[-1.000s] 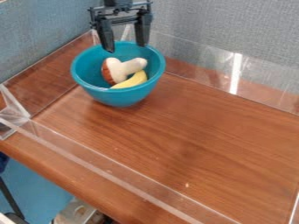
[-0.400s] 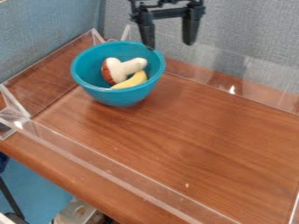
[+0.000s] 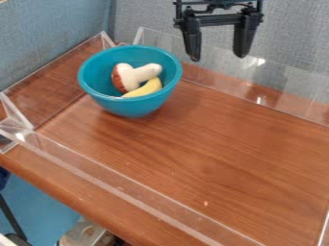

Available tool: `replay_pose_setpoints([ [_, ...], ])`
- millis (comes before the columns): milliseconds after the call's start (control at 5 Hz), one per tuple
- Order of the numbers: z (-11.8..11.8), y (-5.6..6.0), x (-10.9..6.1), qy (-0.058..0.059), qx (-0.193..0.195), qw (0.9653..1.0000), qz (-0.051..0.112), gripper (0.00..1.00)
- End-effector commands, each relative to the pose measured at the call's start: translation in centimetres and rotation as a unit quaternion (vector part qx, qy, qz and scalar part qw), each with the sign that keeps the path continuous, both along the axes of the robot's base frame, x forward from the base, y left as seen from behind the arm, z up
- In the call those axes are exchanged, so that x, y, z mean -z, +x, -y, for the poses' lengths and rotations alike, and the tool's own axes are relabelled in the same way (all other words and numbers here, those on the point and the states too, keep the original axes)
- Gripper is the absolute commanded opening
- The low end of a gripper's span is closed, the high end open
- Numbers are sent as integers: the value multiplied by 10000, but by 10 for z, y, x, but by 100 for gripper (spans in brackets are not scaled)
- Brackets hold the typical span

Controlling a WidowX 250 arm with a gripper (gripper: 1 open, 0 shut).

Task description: Put the mushroom in the blue bowl

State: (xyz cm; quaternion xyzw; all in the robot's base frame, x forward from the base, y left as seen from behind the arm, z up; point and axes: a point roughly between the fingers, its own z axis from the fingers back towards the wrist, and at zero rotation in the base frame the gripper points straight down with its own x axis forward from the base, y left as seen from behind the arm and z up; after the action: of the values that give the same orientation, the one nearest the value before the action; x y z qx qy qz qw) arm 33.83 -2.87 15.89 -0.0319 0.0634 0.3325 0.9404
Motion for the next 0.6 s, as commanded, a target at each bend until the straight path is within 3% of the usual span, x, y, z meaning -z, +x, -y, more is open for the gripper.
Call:
replay_pose_setpoints([
  [0,3,5,-4,89,280,9991,316,100],
  [400,6,6,-14,247,17,9989,391,100],
])
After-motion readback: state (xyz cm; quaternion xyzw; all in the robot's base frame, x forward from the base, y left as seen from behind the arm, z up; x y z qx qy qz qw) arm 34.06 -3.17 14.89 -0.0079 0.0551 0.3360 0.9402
